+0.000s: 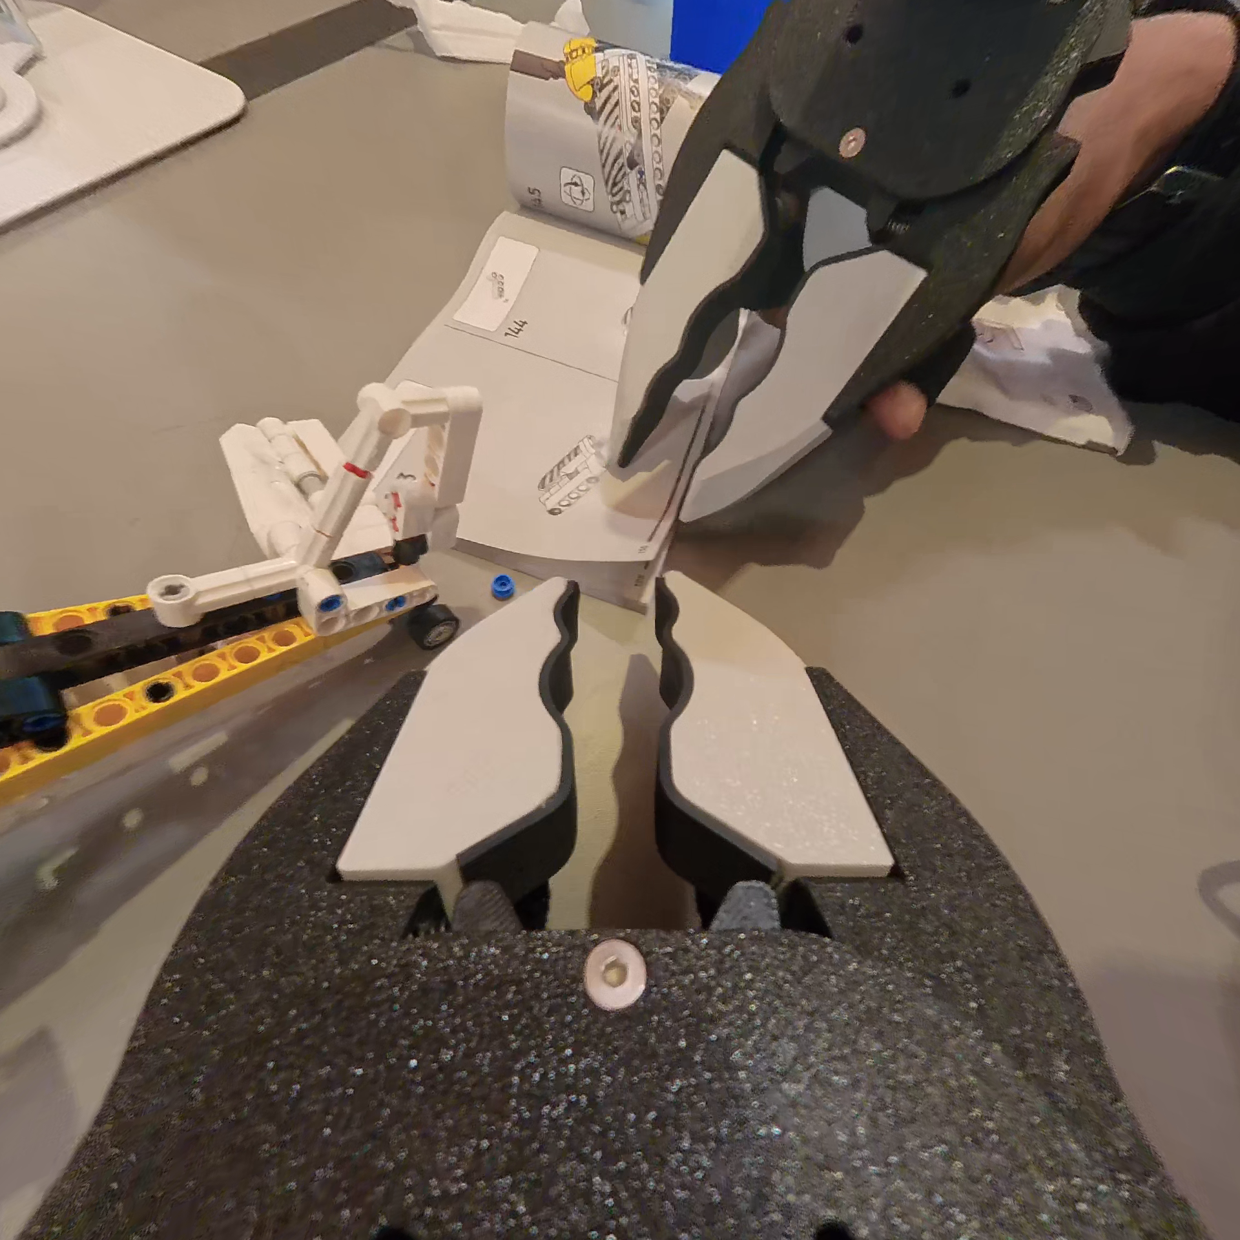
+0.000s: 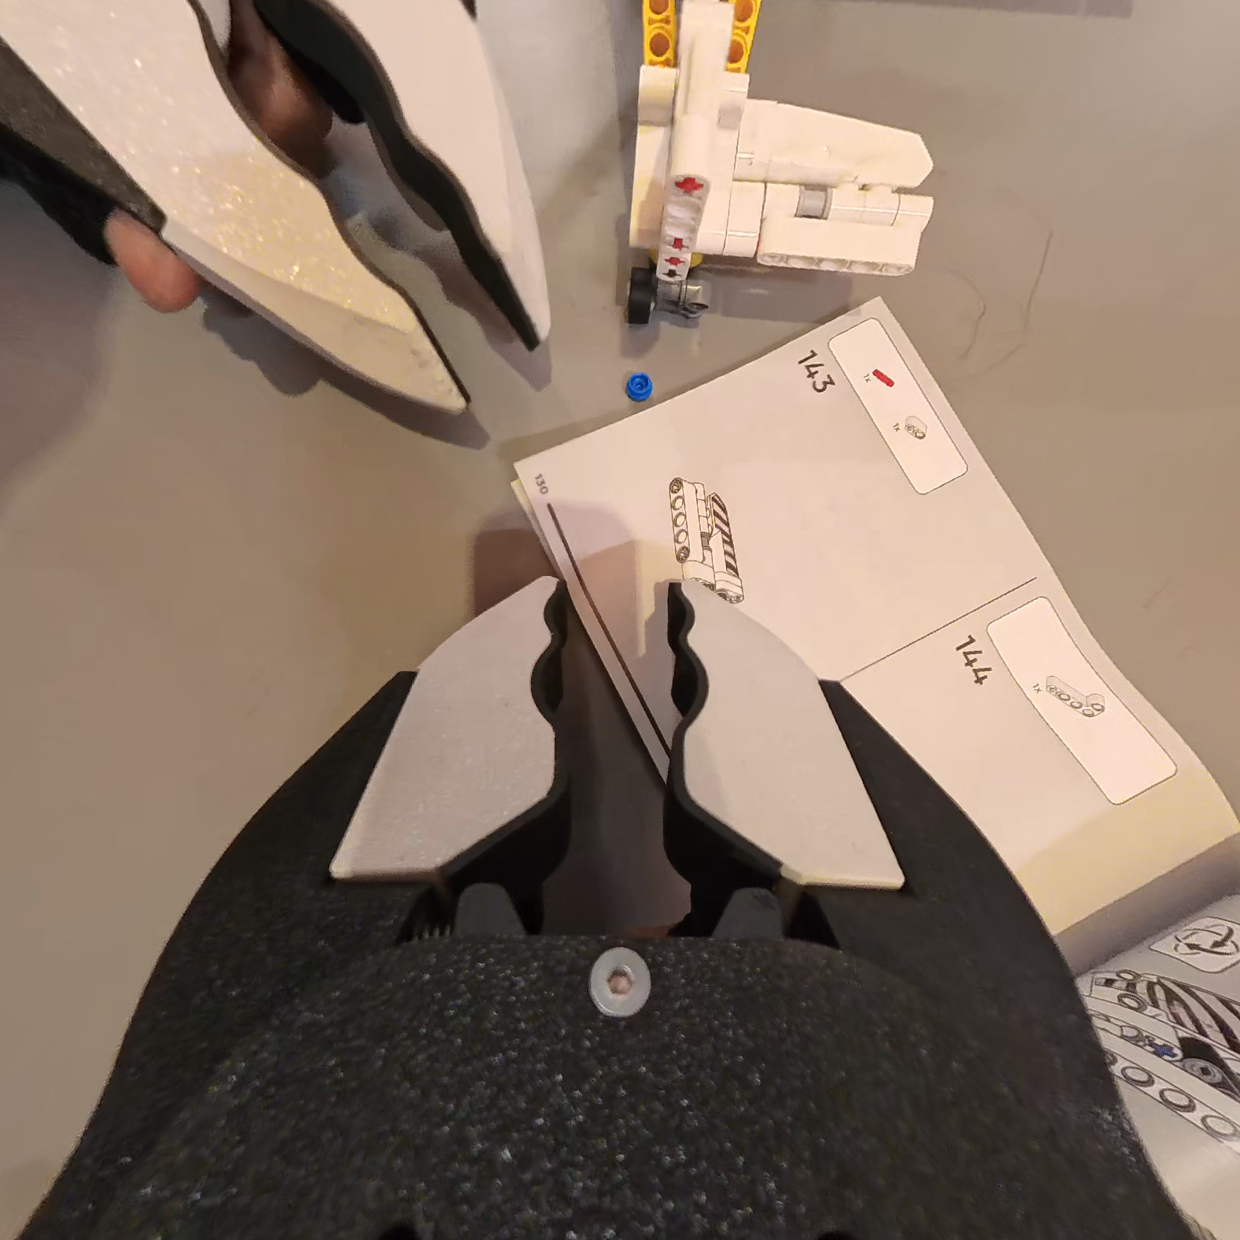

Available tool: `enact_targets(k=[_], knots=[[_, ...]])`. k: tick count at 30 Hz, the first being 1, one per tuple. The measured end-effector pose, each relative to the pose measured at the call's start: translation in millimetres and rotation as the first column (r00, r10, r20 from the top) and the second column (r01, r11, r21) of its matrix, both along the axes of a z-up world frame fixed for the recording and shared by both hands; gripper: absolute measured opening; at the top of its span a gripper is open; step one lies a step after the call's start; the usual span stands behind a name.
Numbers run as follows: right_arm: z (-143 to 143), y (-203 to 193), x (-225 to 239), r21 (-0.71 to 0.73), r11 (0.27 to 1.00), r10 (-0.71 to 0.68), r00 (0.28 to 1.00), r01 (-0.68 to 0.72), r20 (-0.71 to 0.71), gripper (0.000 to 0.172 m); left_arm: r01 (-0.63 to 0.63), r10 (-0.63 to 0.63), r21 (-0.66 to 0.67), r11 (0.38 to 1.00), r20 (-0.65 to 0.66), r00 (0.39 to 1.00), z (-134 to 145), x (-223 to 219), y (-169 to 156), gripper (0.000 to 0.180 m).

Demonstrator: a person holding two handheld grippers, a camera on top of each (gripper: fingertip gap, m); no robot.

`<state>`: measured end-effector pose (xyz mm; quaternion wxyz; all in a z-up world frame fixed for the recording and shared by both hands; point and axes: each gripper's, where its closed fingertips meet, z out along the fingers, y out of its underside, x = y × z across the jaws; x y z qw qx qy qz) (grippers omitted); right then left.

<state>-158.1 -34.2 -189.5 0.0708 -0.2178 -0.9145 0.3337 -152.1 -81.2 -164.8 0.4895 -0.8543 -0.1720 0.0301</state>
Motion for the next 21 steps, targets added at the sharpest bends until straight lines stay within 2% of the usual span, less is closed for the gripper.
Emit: enact_targets(k=[3,7,11,14,18,21], knots=[[0.6,1.2,-2.3,-0.006,1.0,-0.017,1.0,0.017,0.002,0.028,0.004,-0.003,-0.019,1.0,0.052,0.999,-4.4,4.2,4.5,0.022],[1.1,0.8,-2.3,-0.012,1.0,-0.023,1.0,0.023,0.004,0.028,-0.006,0.009,-0.095,0.995,0.034,0.999,-13.2,3.3,6.9,0.022],[3.1,2.5,-3.8,-0.021,0.999,-0.043,0.999,0.043,0.001,0.028,-0.011,0.016,-0.055,0.998,0.097,0.995,-10.4,8.0,18.0,0.022],[5.8,5.4,-6.4,-0.03,0.997,-0.068,0.998,0.068,-0.003,0.028,-0.03,0.038,-0.091,0.995,0.092,0.995,-14.7,4.8,20.2,0.022],[8.8,7.8,-7.8,-0.051,0.994,-0.096,0.995,0.096,0.007,0.028,-0.052,0.057,-0.053,0.997,0.112,0.992,-10.6,3.2,29.0,0.022],[8.6,8.4,-8.2,-0.057,0.992,-0.112,0.994,0.112,0.015,0.027,-0.067,0.075,-0.074,0.995,0.114,0.991,-13.3,1.5,34.9,0.022]])
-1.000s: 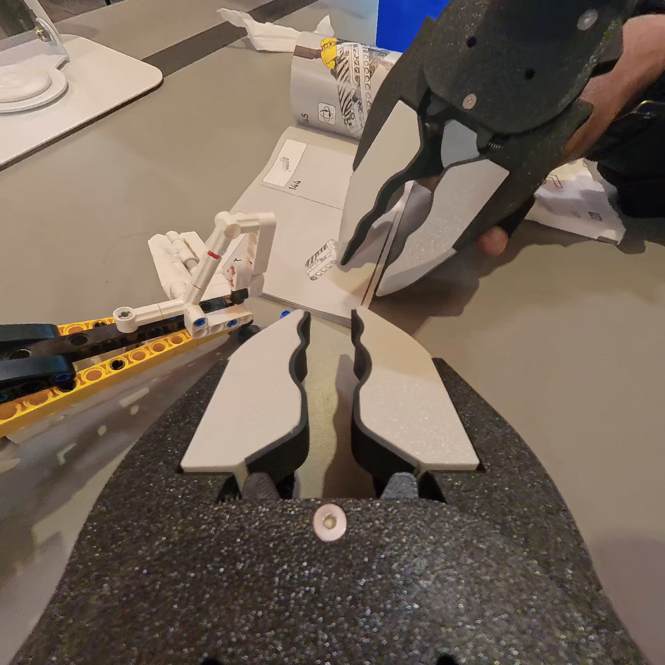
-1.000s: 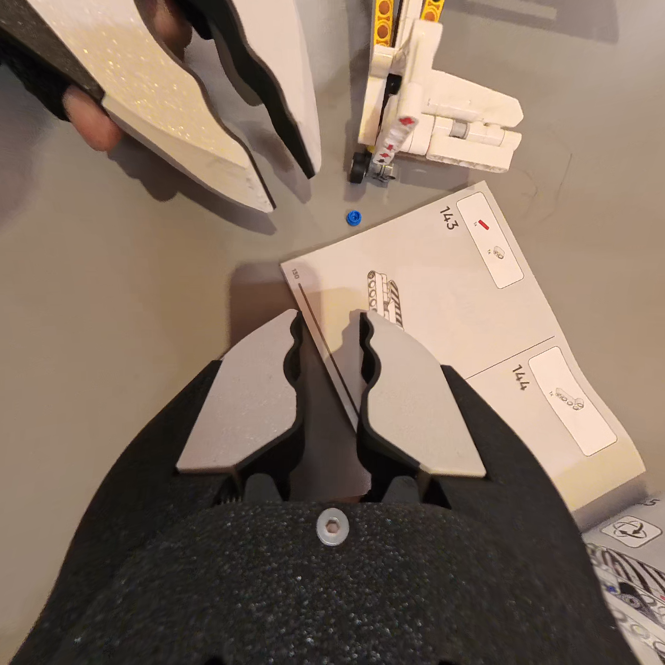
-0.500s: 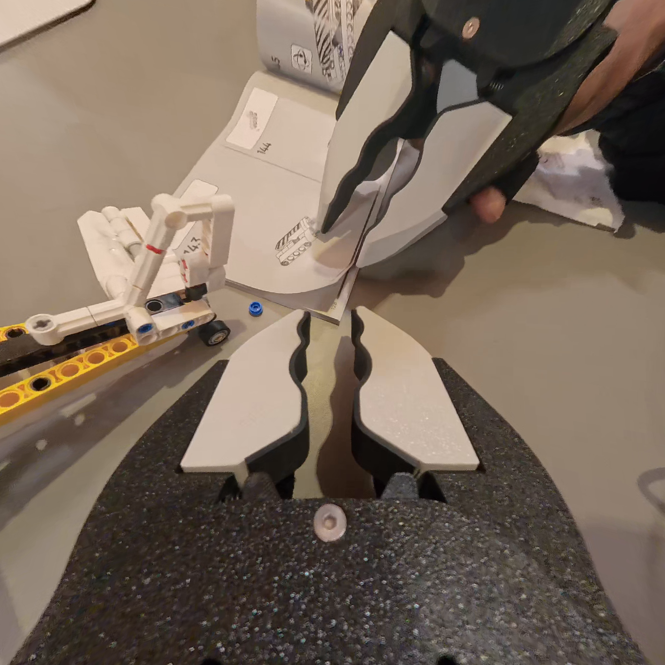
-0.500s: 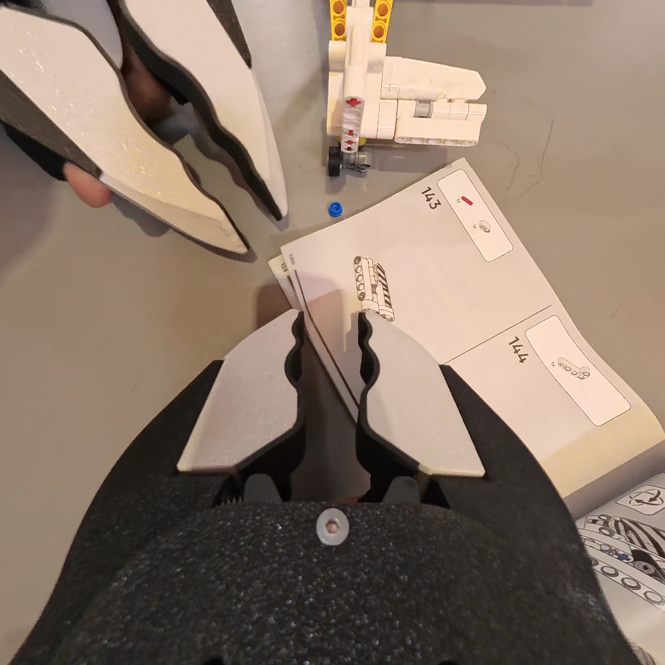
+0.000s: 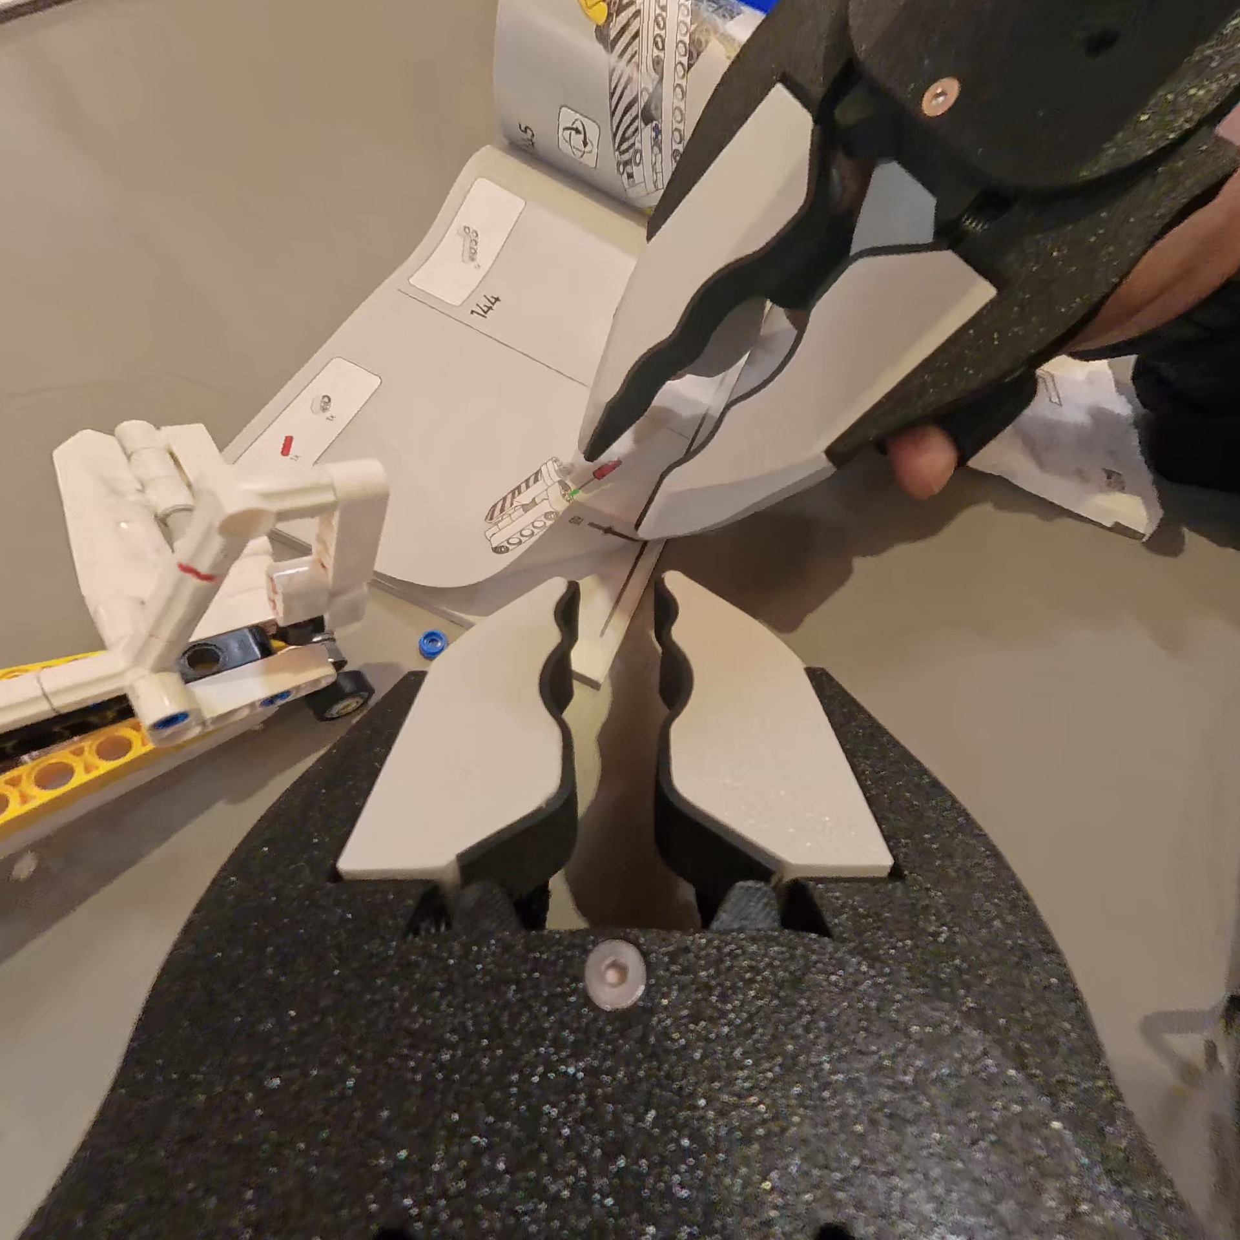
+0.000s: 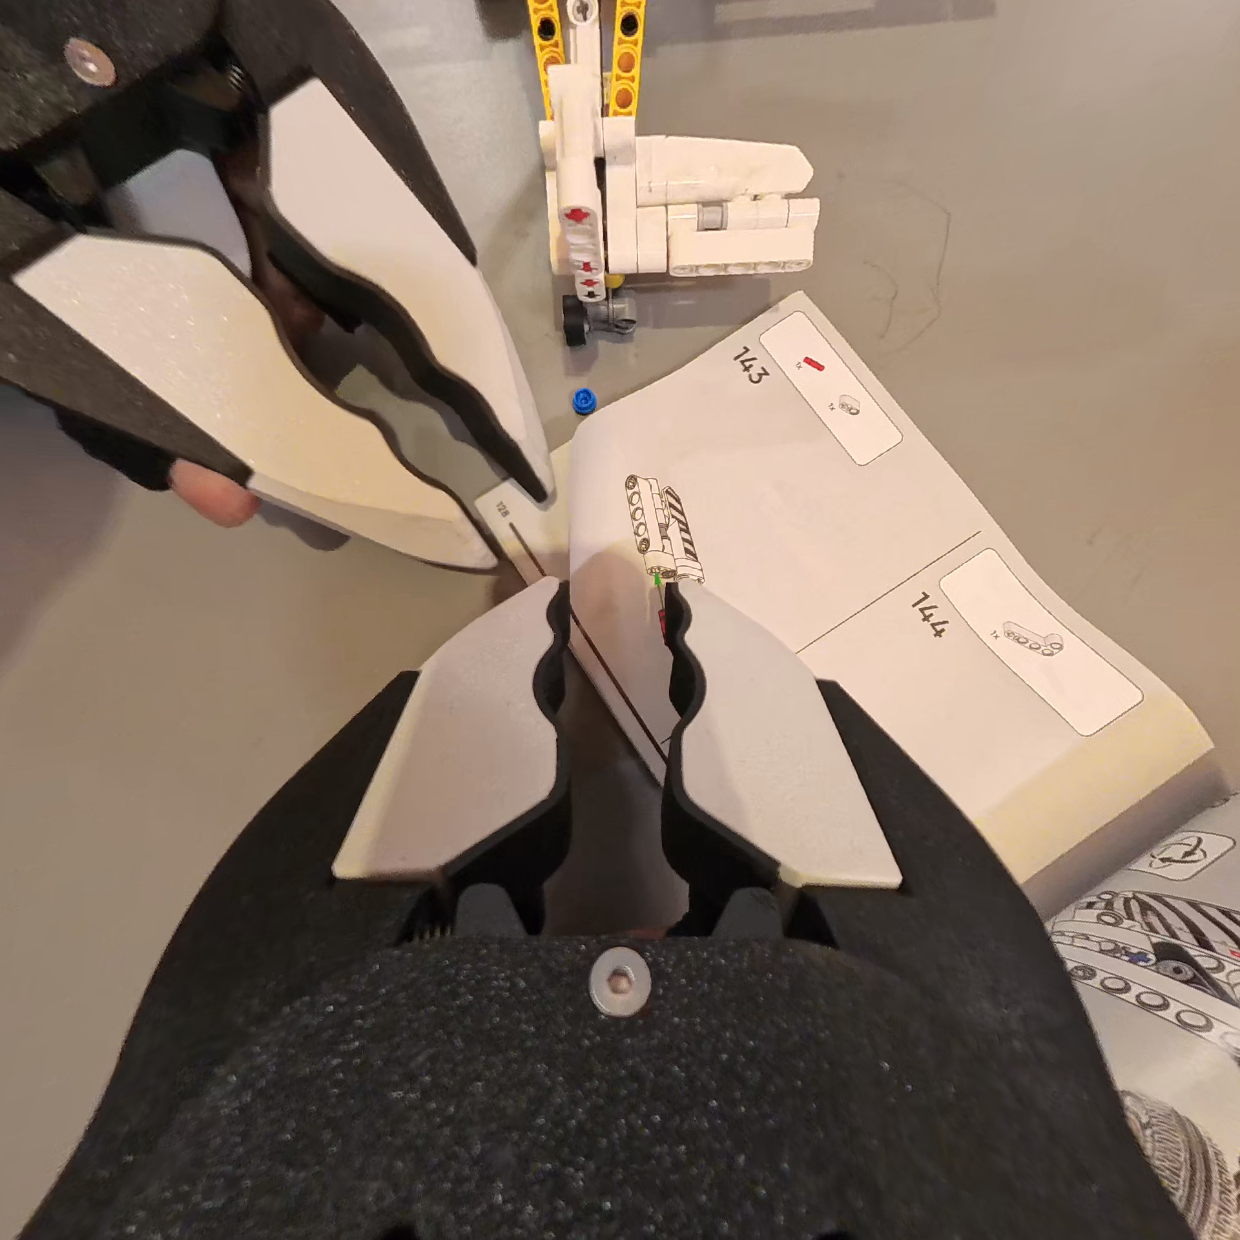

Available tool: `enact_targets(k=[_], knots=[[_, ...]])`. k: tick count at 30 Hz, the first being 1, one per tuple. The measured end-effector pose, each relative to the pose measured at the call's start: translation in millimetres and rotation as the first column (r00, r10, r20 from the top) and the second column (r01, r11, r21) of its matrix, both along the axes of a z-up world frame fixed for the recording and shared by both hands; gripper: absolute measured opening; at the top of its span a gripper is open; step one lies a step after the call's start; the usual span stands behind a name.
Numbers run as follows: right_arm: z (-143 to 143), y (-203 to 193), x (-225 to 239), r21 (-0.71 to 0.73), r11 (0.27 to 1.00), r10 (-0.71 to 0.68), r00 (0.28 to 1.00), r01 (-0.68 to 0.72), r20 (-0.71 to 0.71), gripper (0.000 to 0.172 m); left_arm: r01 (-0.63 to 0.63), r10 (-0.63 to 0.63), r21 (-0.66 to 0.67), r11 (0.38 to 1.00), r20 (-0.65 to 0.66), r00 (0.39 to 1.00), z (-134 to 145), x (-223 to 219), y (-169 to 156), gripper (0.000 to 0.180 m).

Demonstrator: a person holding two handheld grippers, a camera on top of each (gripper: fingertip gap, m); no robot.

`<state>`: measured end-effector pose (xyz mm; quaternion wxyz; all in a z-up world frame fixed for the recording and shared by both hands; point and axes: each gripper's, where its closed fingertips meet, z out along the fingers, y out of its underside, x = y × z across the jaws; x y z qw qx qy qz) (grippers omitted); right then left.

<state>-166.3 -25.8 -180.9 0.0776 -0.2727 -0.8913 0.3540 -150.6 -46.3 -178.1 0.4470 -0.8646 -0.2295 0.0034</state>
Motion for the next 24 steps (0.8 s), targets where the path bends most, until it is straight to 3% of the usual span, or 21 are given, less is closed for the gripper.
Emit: enact_targets(k=[6,20,23,24], knots=[[-3.7,-2.9,4.7,0.005,1.0,-0.016,0.999,0.016,0.031,0.024,-0.072,0.072,-0.025,0.997,0.007,0.997,-3.3,-9.2,-1.5,0.011],[7.9,-16.3,10.8,-0.017,0.999,0.037,0.999,-0.037,-0.029,0.023,-0.114,0.114,-0.02,0.993,0.011,0.993,-3.0,-14.5,-3.1,0.008],[9.0,-15.6,10.0,-0.023,0.999,0.03,0.999,-0.03,-0.034,0.018,-0.113,0.113,-0.018,0.993,0.008,0.994,-2.5,-14.3,-3.0,0.008],[9.8,-15.1,9.6,-0.028,0.999,0.027,0.999,-0.028,-0.039,0.008,-0.113,0.113,-0.018,0.993,0.008,0.994,-2.6,-14.4,-3.0,0.009]])
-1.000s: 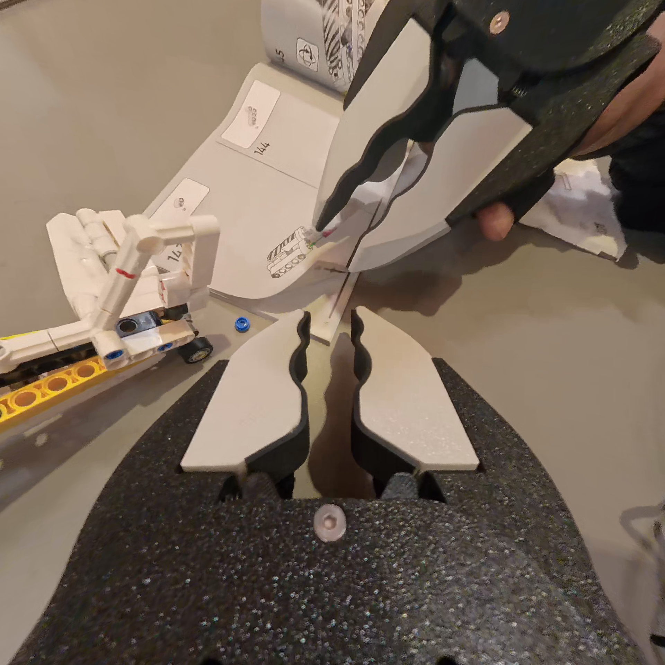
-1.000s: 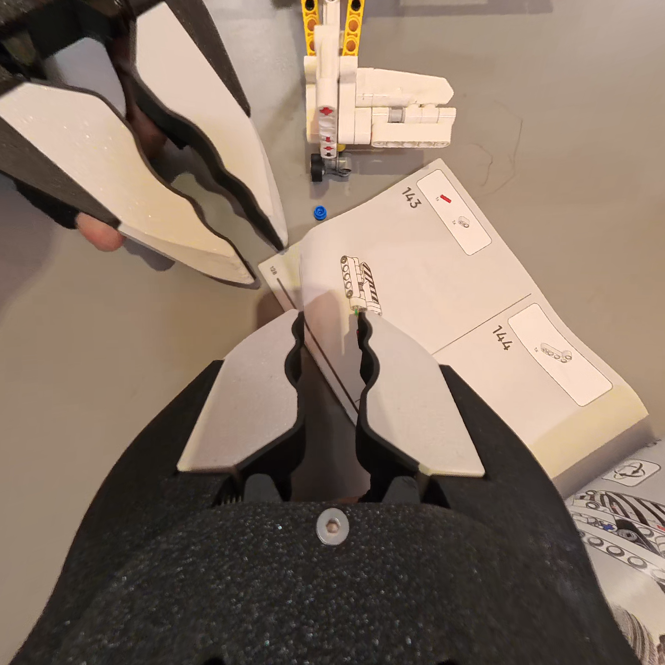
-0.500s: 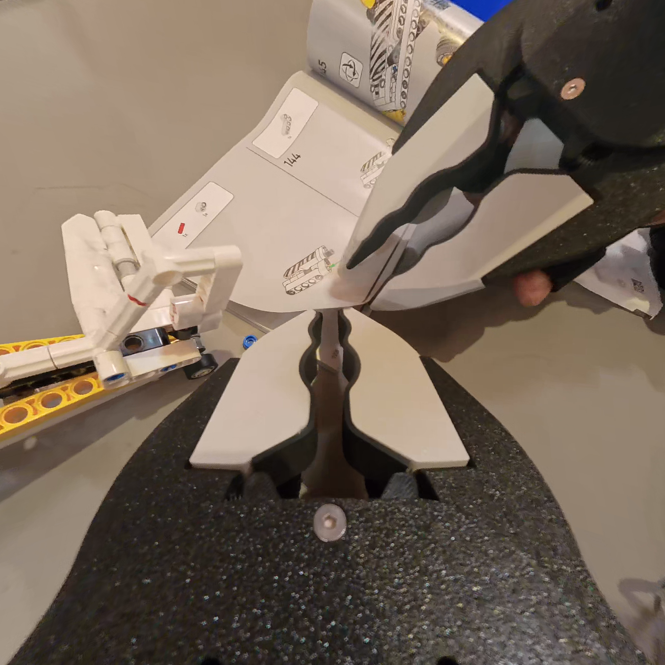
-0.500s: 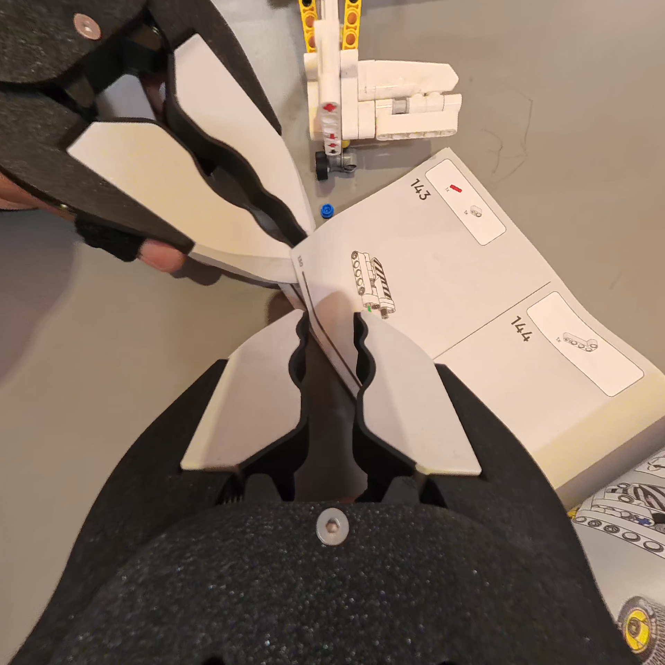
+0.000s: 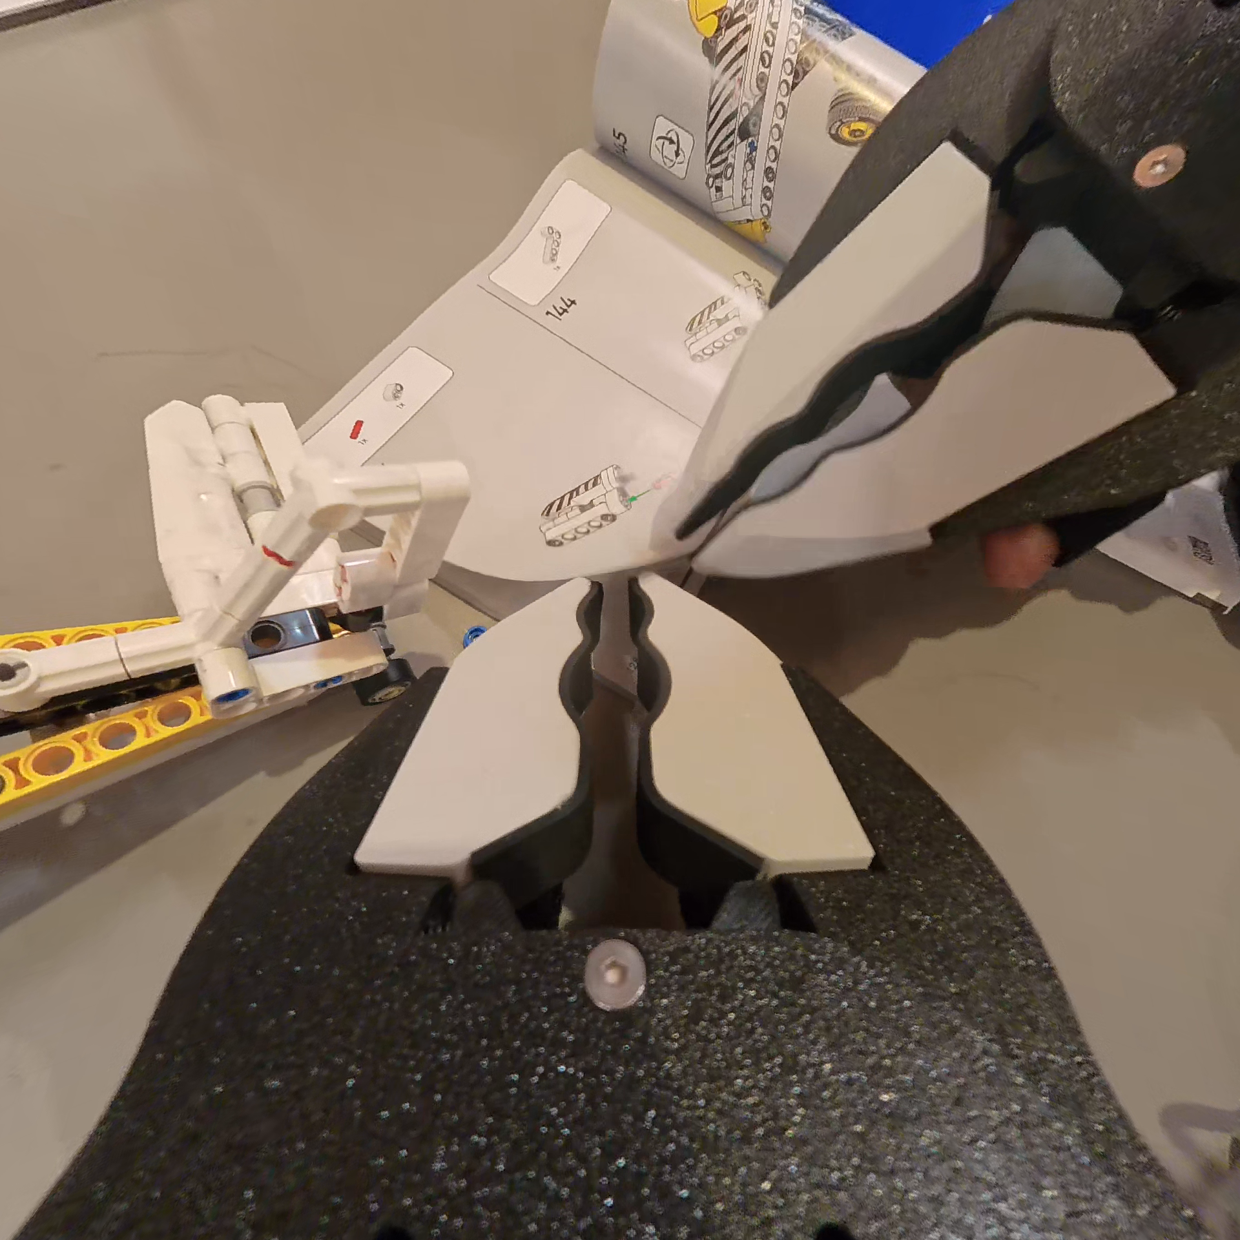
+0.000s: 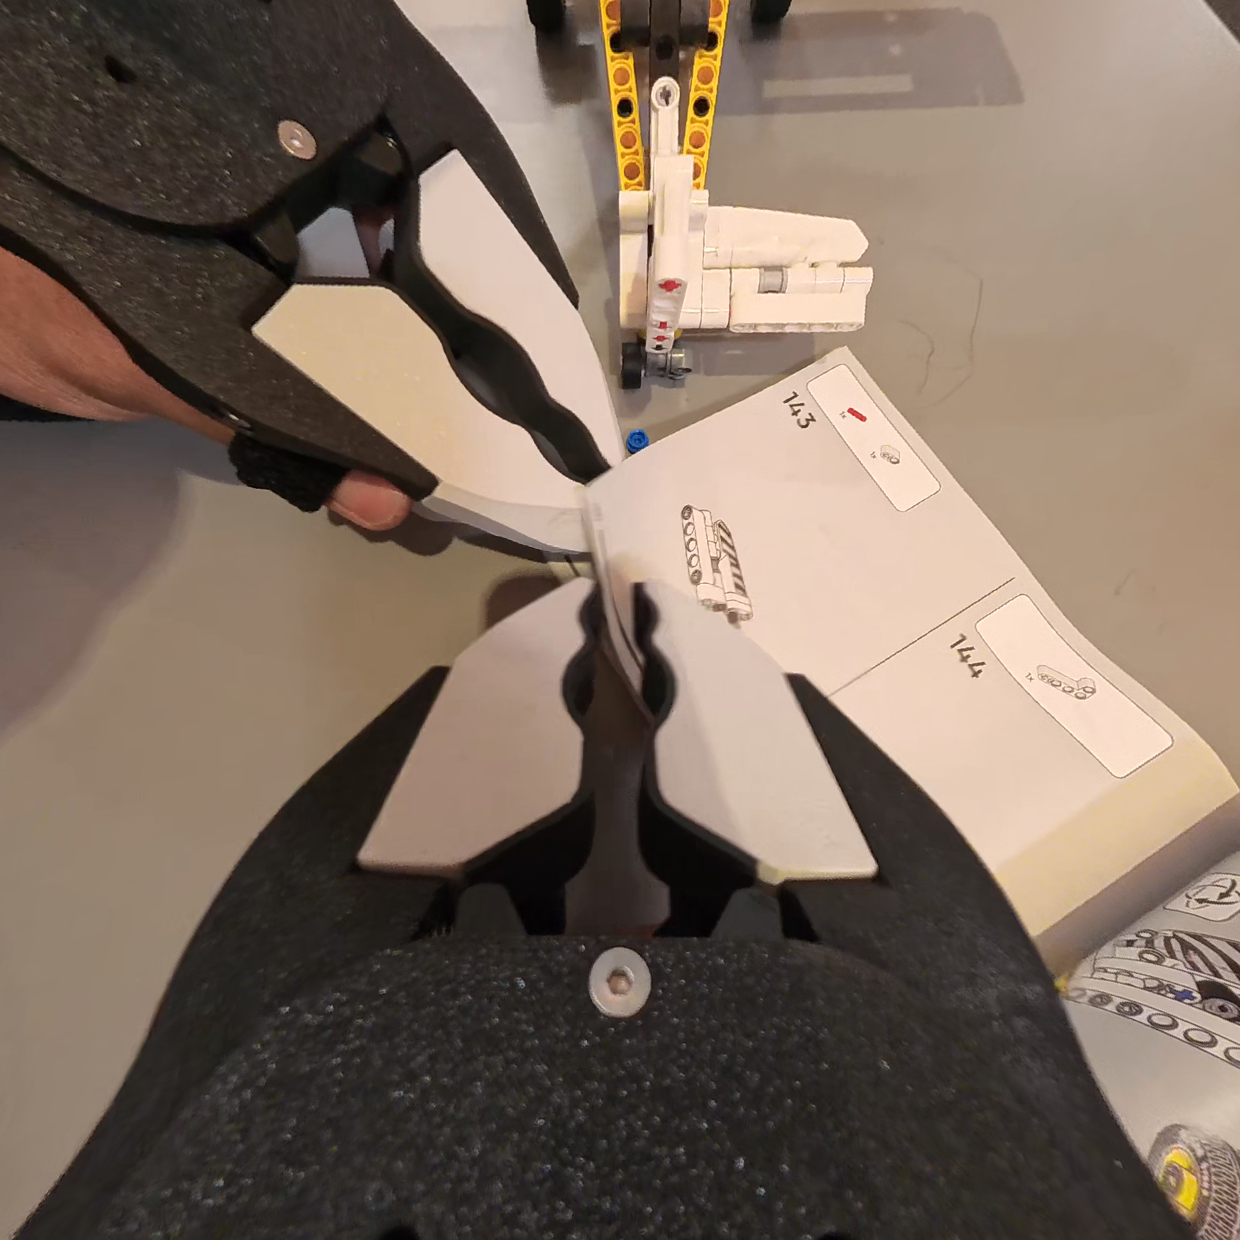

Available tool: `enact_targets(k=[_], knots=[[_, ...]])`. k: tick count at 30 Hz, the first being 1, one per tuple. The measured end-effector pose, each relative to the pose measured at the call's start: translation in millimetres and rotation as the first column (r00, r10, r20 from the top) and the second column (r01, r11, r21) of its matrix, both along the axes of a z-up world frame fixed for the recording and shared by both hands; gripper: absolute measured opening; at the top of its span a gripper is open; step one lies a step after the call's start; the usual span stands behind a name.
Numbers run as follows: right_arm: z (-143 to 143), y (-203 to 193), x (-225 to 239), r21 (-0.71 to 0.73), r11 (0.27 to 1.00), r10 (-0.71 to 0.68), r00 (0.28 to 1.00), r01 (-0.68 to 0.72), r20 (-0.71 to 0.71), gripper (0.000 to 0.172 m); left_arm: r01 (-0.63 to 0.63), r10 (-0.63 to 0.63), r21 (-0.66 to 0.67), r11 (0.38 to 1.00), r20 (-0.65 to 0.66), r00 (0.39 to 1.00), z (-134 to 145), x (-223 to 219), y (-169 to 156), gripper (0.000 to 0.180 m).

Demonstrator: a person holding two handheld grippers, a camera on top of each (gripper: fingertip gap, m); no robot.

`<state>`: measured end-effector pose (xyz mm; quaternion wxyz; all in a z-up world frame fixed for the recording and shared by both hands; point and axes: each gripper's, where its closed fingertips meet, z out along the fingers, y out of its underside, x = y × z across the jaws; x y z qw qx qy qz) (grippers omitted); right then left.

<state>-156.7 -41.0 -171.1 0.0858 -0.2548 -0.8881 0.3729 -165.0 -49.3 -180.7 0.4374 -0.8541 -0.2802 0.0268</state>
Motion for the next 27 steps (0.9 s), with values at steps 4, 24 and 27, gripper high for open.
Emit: enact_targets(k=[4,24,27], knots=[[5.0,3.1,-1.0,-0.032,0.999,-0.015,1.0,0.016,0.006,0.0,0.002,-0.002,0.002,1.0,-0.001,1.0,0.3,0.4,-0.3,0.009],[10.9,11.5,-3.9,-0.142,0.981,-0.13,0.991,0.133,0.03,0.0,0.012,-0.012,0.006,1.0,-0.028,1.0,1.6,2.1,-0.5,0.01],[9.6,3.9,-0.6,-0.056,0.997,-0.064,0.992,0.058,-0.112,0.0,0.015,-0.015,0.002,1.0,-0.032,0.999,1.3,2.6,-0.8,0.01]])
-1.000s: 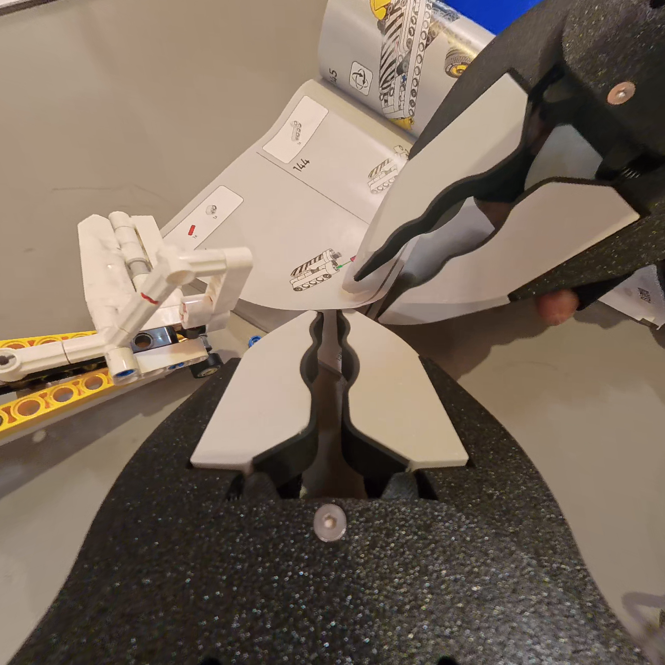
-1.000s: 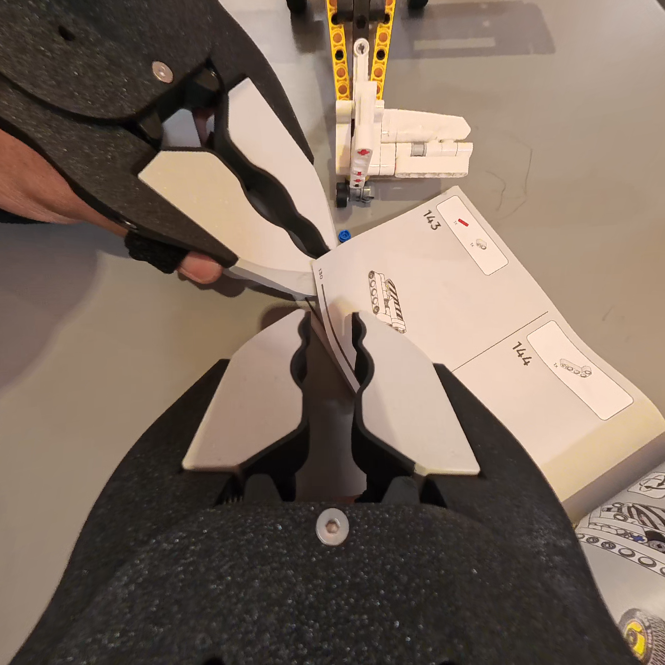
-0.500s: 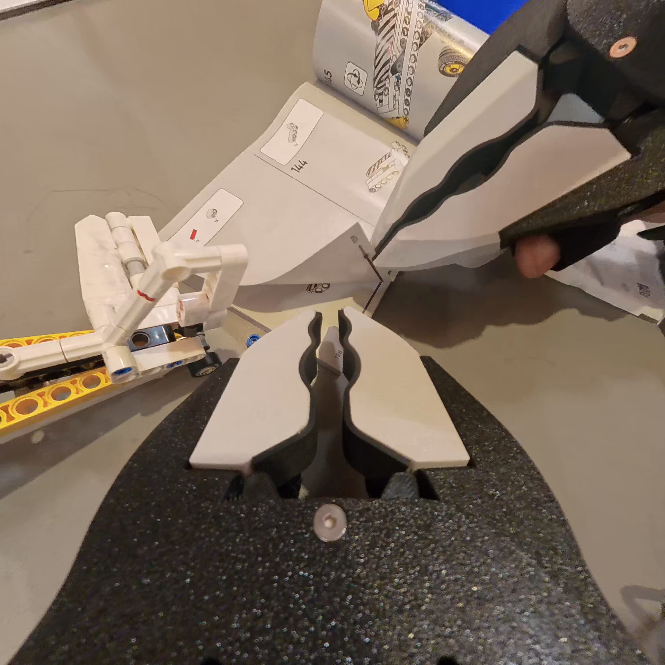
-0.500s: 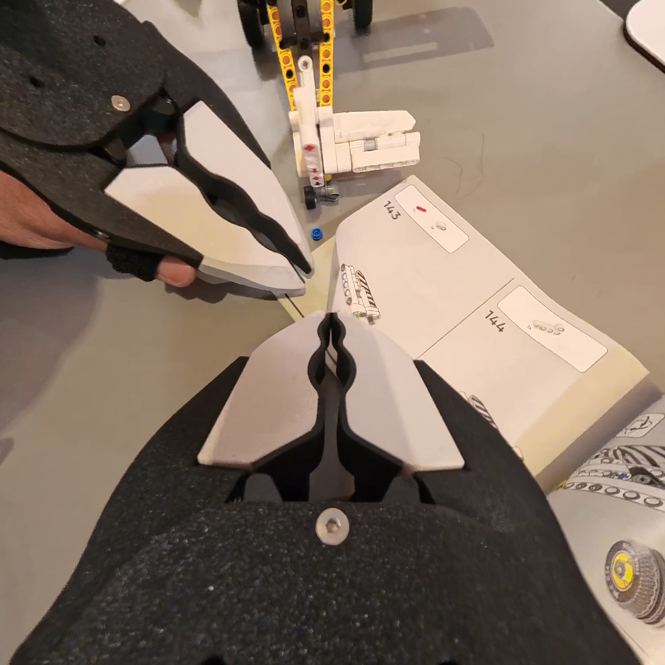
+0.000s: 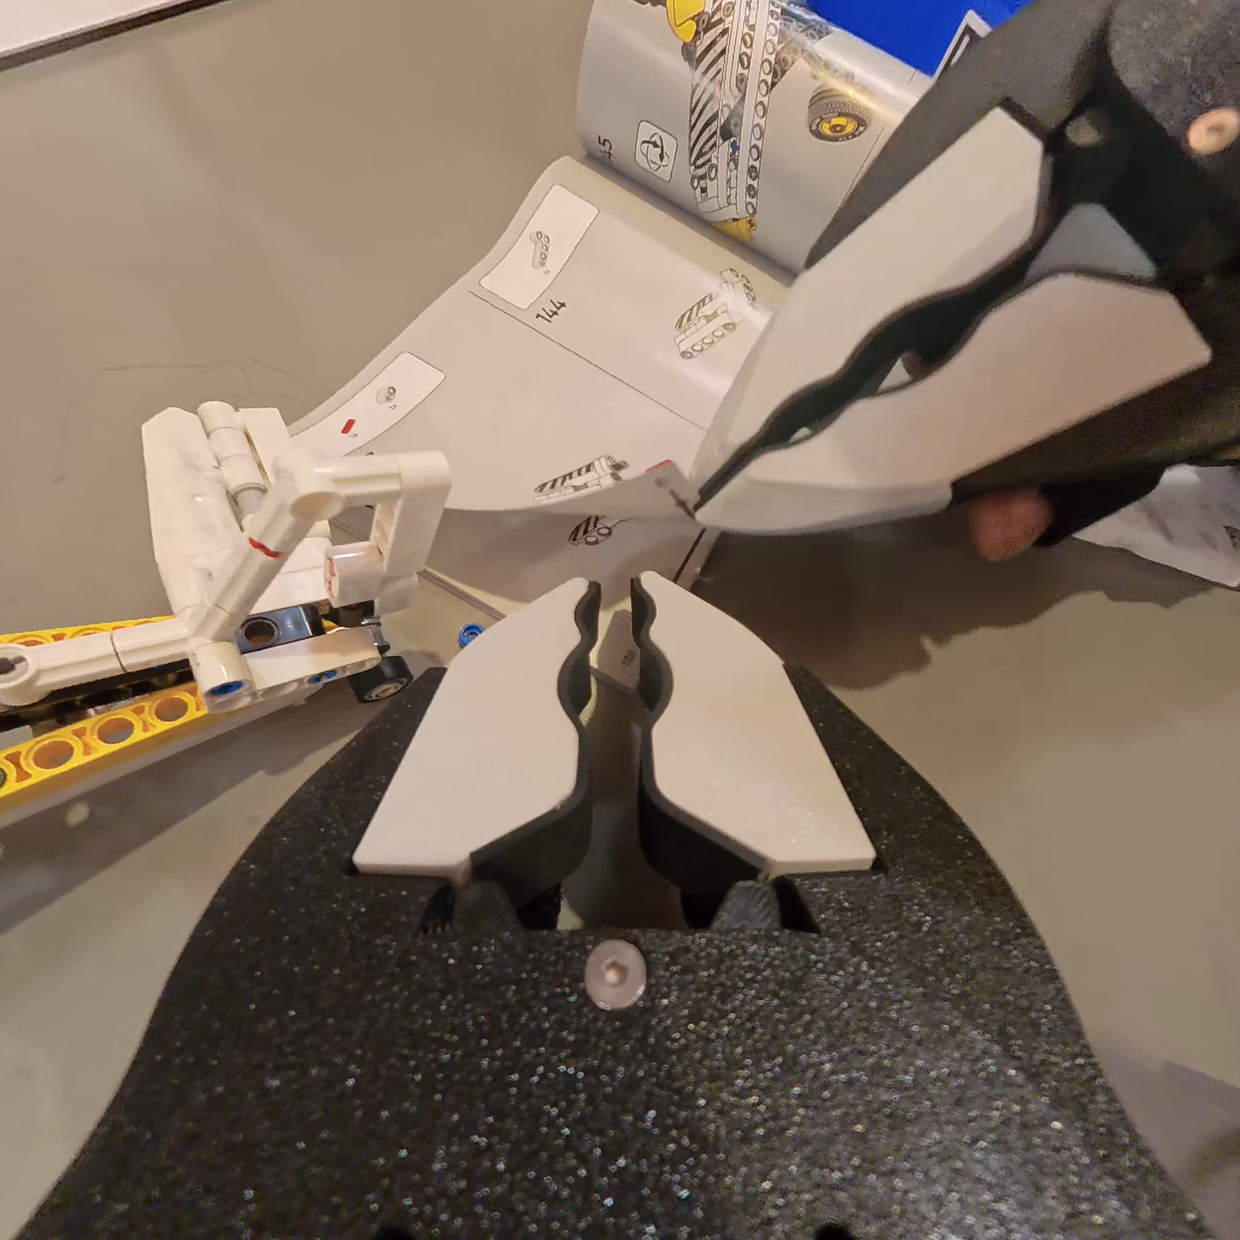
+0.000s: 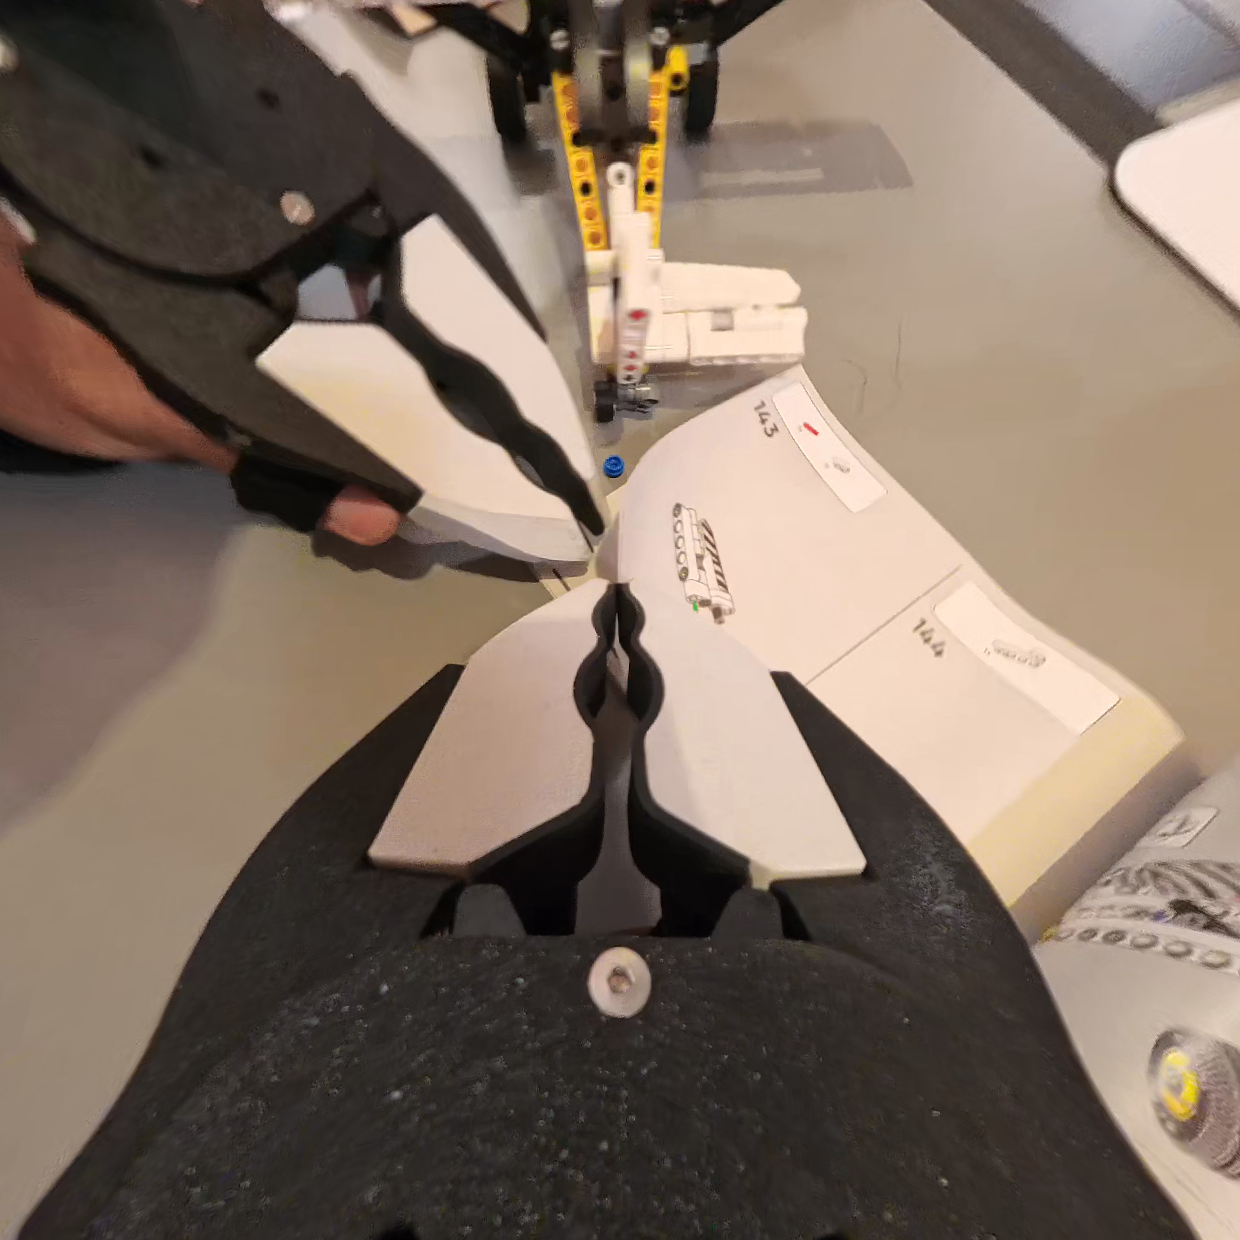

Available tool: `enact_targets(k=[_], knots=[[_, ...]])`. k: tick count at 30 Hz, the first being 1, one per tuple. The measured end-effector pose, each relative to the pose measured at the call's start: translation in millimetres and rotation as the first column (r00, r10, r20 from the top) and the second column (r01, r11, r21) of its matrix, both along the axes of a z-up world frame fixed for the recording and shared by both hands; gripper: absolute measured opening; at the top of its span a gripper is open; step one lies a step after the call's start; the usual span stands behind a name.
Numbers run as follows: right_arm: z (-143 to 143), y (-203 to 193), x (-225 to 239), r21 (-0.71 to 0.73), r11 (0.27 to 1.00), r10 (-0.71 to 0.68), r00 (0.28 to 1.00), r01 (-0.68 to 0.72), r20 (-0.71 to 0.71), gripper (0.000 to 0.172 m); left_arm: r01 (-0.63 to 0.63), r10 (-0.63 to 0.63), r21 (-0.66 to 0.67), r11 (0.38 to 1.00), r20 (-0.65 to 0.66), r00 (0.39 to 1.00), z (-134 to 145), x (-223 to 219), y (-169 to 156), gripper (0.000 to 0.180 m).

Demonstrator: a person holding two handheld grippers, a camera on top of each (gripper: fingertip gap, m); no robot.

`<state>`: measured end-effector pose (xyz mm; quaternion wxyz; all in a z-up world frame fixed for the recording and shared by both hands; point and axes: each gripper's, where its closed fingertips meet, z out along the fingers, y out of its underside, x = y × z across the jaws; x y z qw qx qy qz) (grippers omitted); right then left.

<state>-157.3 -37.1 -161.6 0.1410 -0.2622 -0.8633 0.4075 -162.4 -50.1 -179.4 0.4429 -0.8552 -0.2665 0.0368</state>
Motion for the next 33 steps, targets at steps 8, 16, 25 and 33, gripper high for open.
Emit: enact_targets(k=[8,16,25,33], knots=[[-13.4,-3.1,-0.1,0.305,0.952,0.083,0.955,0.008,-0.284,0.0,-0.007,0.007,-0.012,1.0,-0.045,0.999,1.9,-0.9,-1.2,0.011],[-18.3,-4.1,0.8,0.394,0.919,0.125,0.923,0.03,-0.364,0.0,0.002,-0.009,-0.104,0.995,-0.059,0.998,-6.6,1.6,-18.2,0.009],[-18.3,-3.6,1.3,0.384,0.923,0.117,0.925,0.033,-0.362,0.0,0.006,-0.007,-0.066,0.998,-0.017,1.0,-6.0,0.5,-17.4,0.009],[-14.0,4.4,-3.7,0.34,0.938,0.056,0.938,0.069,-0.343,0.0,0.026,-0.026,-0.03,0.999,-0.001,1.0,-3.1,1.9,-16.2,0.009]])
